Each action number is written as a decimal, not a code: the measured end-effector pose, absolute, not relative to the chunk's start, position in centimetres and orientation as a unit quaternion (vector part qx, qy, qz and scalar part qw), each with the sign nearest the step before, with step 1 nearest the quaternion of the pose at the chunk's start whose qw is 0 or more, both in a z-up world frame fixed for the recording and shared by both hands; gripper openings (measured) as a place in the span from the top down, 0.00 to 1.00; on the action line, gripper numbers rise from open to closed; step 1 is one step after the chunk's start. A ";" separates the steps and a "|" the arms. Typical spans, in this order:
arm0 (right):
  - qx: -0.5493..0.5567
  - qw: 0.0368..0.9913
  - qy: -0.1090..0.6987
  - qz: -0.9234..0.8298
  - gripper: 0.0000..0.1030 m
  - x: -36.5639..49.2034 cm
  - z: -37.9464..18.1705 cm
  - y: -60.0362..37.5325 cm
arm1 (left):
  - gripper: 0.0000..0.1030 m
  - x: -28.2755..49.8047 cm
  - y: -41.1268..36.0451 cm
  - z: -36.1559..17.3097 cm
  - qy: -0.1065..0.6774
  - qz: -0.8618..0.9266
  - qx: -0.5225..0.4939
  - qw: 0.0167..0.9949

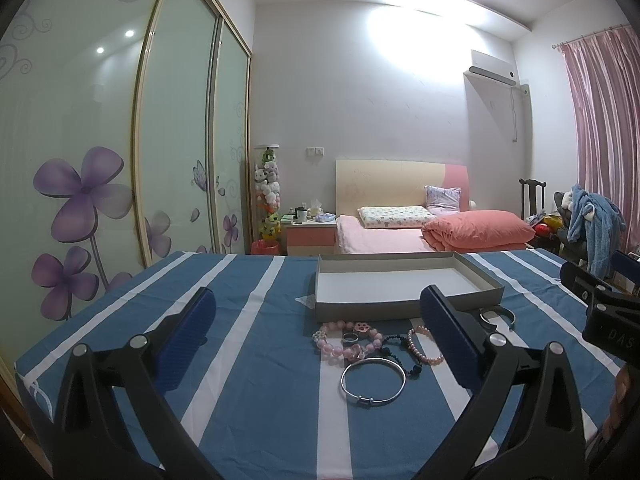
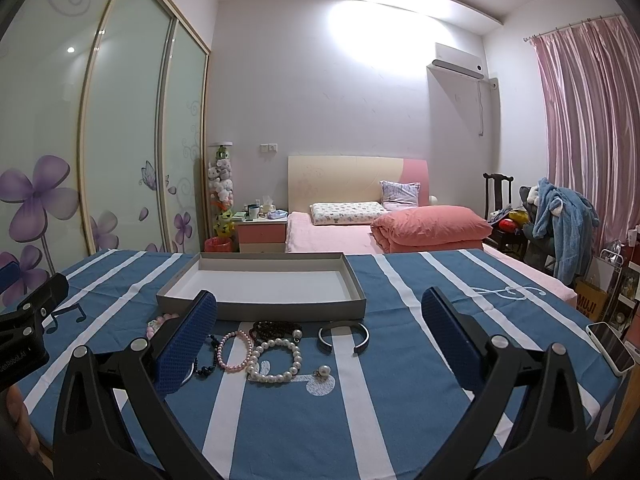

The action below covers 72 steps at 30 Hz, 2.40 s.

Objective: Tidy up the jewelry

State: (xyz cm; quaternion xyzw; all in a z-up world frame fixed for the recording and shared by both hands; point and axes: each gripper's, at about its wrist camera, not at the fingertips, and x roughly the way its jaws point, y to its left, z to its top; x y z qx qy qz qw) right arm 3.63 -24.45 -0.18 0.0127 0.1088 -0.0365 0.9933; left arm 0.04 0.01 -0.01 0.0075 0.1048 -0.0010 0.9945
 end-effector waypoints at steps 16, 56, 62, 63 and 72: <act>0.014 0.993 0.110 -0.037 0.02 3.7 -0.2 -24.4 | 0.04 0.1 0.0 0.0 0.106 -0.001 0.008 0.994; 0.016 0.993 0.113 -0.037 0.02 3.9 -0.6 -24.4 | 0.04 0.1 0.1 -0.1 0.111 -0.001 0.008 0.994; 0.036 0.988 0.149 -0.035 0.02 5.1 -1.6 -25.5 | 0.04 1.5 -0.4 -0.9 0.145 -0.005 0.004 0.989; 0.041 0.986 0.160 -0.036 0.02 5.5 -2.0 -25.5 | 0.04 1.9 -0.3 -1.2 0.157 -0.005 0.004 0.988; 0.073 0.952 0.294 -0.037 0.02 10.7 -4.6 -27.6 | 0.04 5.7 0.1 -4.2 0.268 -0.035 -0.005 0.963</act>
